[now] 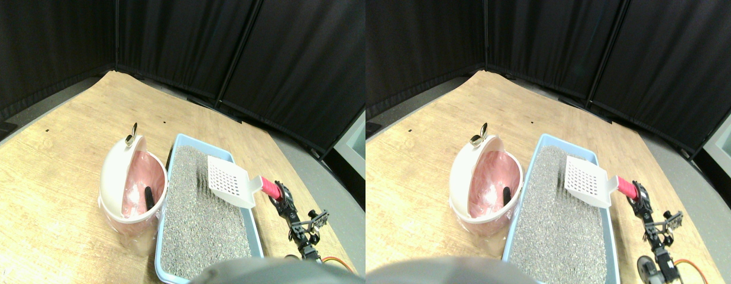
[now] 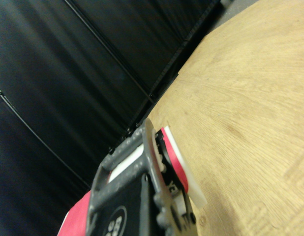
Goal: Scoop (unimanual)
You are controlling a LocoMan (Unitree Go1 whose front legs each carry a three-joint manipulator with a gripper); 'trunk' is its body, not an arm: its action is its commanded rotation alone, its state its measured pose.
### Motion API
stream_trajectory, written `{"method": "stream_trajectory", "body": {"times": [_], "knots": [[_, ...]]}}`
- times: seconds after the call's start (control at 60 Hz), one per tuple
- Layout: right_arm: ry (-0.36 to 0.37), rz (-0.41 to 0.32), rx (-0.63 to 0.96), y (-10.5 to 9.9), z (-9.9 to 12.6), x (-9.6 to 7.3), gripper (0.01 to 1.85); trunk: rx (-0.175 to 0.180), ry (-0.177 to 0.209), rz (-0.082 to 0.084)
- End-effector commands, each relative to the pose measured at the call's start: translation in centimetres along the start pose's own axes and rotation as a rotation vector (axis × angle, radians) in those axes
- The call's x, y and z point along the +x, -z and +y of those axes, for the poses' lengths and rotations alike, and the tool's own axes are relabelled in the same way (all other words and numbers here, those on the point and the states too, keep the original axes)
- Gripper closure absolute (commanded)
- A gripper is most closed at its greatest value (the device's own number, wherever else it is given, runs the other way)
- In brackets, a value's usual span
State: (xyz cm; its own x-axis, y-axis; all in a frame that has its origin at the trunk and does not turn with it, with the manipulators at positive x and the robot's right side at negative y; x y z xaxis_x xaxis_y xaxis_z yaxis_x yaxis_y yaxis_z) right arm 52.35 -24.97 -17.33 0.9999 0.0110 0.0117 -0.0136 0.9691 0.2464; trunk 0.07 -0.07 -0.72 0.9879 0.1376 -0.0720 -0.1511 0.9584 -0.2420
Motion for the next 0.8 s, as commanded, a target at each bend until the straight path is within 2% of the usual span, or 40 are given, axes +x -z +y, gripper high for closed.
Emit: {"method": "stream_trajectory", "body": {"times": [0.017, 0.05, 0.15, 0.183, 0.583, 0.667, 0.717, 0.75, 0.8], "knots": [[-0.042, -0.043, 0.020, 0.1, 0.1, -0.1, 1.80, -0.003, -0.015, -0.004], [-0.031, -0.023, -0.015, 0.6, 0.1, -0.2, 1.80, -0.002, -0.016, -0.004], [-0.054, 0.031, 0.084, 1.5, 0.0, -0.2, 1.80, -0.004, -0.022, -0.001], [-0.032, 0.035, 0.082, 1.7, 0.0, -0.3, 1.80, -0.005, -0.023, 0.000], [-0.041, 0.093, 0.126, 3.8, -0.9, -0.6, 1.80, -0.008, -0.034, 0.004], [-0.017, 0.115, 0.119, 4.3, -0.6, -0.9, 1.80, -0.008, -0.034, 0.004], [0.000, 0.156, 0.138, 4.7, -0.5, -1.1, 1.80, -0.010, -0.034, 0.004], [-0.010, 0.166, 0.122, 4.9, -0.5, -1.1, 1.80, -0.010, -0.034, 0.004], [0.022, 0.193, 0.133, 5.1, -0.5, -1.4, 1.80, -0.011, -0.036, 0.003]]}}
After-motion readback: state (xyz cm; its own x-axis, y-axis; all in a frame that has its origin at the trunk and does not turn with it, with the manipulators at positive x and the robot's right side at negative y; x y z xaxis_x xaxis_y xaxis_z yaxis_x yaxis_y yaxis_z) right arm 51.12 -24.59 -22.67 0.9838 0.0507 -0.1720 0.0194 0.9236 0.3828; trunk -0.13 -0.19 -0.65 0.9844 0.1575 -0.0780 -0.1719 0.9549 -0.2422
